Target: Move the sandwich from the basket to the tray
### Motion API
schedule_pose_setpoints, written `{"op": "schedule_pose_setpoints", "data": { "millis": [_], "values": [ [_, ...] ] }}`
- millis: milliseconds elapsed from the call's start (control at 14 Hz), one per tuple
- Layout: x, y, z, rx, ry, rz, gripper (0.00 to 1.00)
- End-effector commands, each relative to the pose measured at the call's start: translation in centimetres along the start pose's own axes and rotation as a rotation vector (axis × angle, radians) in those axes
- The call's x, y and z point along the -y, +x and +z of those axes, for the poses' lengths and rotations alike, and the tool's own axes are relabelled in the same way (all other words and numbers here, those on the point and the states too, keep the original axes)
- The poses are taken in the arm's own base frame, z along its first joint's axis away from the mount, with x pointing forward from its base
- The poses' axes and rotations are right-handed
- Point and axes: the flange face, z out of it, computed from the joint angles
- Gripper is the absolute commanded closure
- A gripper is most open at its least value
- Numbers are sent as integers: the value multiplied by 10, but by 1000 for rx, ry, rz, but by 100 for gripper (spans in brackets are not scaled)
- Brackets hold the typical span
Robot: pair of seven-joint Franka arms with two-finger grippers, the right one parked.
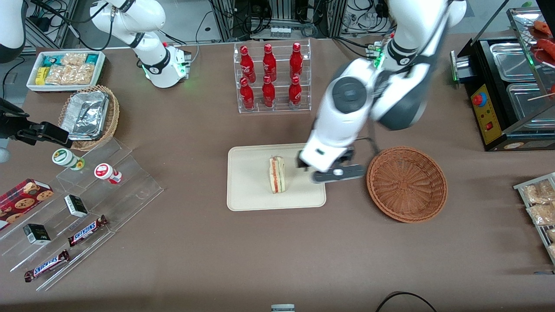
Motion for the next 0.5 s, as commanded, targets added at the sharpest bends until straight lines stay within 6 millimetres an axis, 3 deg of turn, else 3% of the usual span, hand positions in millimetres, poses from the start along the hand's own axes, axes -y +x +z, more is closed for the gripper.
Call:
{"op": "schedule_pose_setpoints", "data": {
  "millis": [0,143,357,429],
  "values": [
    [60,13,-27,66,12,28,0],
    [106,30,-47,73,15,6,0],
    [159,43,-66,85,40,-35,0],
    [191,52,-76,81,42,-50,0]
  ]
}}
